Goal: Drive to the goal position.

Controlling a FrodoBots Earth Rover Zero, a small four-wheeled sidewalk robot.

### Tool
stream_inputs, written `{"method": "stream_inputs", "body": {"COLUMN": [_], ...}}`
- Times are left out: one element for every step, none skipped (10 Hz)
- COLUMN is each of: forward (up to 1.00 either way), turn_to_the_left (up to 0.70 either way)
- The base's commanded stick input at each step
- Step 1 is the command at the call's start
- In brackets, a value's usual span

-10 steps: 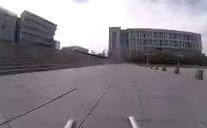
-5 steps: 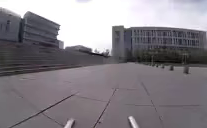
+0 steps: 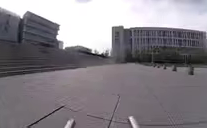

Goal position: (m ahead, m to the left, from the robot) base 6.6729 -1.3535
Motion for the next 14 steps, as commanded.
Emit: {"method": "stream_inputs", "body": {"forward": [1.0, 1.0, 1.0, 1.0, 1.0, 1.0, 1.0, 1.0, 0.0, 0.0, 0.0, 0.0, 0.0, 0.0], "turn_to_the_left": [-0.27, -0.27, -0.27, -0.27, -0.27, -0.27, -0.27, -0.27, -0.45, -0.45, -0.45, -0.45, -0.45, -0.45]}}
